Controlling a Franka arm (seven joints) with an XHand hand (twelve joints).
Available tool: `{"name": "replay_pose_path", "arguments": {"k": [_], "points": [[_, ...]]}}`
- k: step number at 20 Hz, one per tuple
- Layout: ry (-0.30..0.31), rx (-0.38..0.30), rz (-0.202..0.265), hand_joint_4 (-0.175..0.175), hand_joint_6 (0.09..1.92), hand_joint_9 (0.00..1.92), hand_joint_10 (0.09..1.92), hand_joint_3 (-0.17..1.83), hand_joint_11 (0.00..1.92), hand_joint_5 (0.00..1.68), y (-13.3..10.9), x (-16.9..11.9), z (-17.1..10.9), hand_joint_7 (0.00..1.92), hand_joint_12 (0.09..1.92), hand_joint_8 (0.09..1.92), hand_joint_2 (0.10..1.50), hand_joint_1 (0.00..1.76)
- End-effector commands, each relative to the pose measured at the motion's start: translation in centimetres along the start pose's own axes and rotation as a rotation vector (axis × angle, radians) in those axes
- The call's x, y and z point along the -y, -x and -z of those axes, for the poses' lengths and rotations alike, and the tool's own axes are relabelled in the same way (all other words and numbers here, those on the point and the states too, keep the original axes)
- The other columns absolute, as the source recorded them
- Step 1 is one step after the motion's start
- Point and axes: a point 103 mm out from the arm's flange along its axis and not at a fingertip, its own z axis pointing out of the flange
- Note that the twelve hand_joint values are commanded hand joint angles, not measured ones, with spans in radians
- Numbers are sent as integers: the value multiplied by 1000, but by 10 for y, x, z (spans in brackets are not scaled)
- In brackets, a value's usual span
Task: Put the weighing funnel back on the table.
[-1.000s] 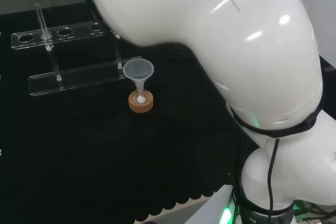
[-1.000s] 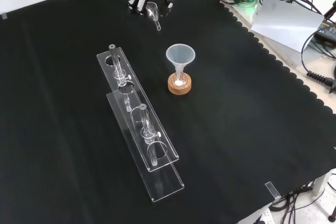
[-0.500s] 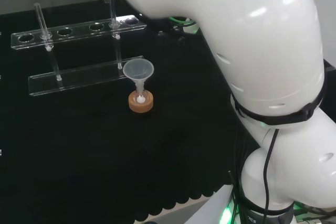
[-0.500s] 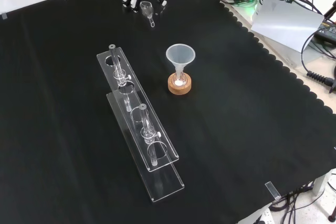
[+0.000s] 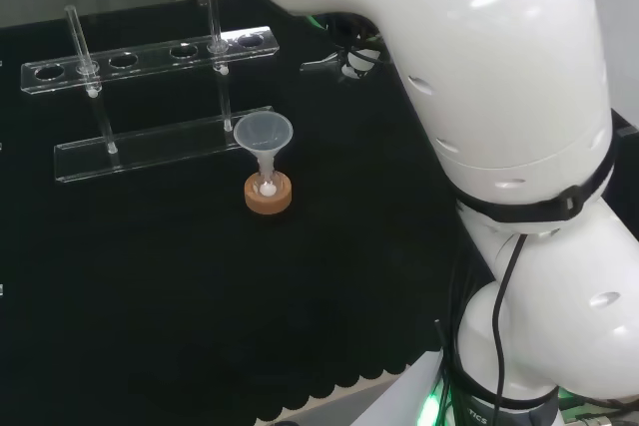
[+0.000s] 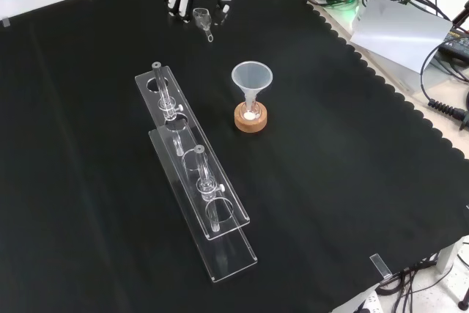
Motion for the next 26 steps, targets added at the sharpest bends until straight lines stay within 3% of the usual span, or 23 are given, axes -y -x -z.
{"name": "replay_pose_path", "arguments": {"k": [1, 13, 26], "points": [[-12, -24, 14, 175, 1011, 1004, 365, 754, 732, 1102, 0, -19, -18, 679, 1124, 604, 689, 1080], [-74, -19, 27, 175, 1012, 1005, 363, 753, 732, 1101, 2, -51, -61, 680, 1122, 605, 690, 1080], [-133, -25, 19, 175, 1010, 1006, 361, 751, 733, 1102, 5, -65, -93, 682, 1121, 607, 690, 1080]]}}
